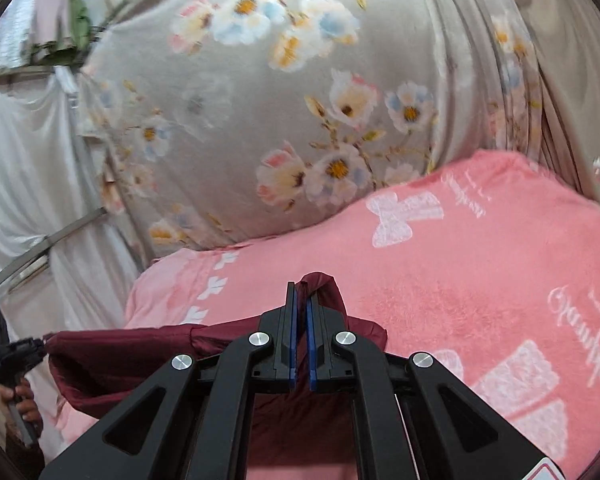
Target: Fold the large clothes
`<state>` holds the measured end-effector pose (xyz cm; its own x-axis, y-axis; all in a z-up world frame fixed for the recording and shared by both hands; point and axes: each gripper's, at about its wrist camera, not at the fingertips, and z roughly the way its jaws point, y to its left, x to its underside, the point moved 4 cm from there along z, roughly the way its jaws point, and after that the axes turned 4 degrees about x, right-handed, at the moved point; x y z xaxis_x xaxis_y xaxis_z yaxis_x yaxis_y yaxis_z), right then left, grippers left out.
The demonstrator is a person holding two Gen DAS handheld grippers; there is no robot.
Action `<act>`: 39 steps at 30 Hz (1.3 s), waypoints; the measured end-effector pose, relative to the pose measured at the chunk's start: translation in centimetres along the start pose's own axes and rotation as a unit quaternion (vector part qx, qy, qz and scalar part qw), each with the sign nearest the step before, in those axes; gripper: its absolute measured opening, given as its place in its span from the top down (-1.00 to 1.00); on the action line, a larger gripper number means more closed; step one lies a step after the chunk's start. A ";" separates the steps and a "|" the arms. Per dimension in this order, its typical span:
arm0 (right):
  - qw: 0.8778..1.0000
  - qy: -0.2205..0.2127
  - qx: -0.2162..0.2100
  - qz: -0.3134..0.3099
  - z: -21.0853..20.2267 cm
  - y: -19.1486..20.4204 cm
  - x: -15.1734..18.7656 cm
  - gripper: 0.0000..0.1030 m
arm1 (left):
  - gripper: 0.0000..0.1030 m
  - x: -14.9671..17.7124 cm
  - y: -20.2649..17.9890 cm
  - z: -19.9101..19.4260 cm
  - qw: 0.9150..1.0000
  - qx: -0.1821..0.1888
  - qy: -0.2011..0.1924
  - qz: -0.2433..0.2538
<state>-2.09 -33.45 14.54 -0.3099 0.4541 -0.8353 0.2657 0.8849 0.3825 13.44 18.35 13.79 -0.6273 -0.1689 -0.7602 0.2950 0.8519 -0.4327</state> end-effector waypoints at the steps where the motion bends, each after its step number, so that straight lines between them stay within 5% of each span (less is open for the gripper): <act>1: 1.000 0.006 0.006 0.007 1.8 -0.2 0.0 0.94 | 0.92 -0.5 0.2 2.1 1.000 -0.016 0.007 0.002; 5: 0.998 0.045 0.036 0.032 10.2 -1.0 0.7 0.94 | 0.92 -0.9 1.4 9.6 0.995 -0.093 0.033 0.028; 11: 0.993 0.082 0.079 0.034 17.7 -1.9 3.0 0.94 | 0.92 0.5 4.0 17.8 0.985 -0.146 0.078 0.044; 24: 0.983 0.137 0.113 0.041 24.2 -4.4 7.1 0.94 | 0.86 3.6 7.2 25.2 0.978 -0.163 0.126 0.022; 39: 0.978 0.165 0.114 0.052 26.5 -5.4 9.4 0.95 | 0.79 5.1 8.8 26.8 0.986 -0.131 0.103 -0.002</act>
<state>17.78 -36.72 -5.89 -0.5385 0.5816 -0.6097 0.4962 0.8037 0.3284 32.13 11.70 -6.83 -0.7695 -0.0902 -0.6323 0.1129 0.9552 -0.2736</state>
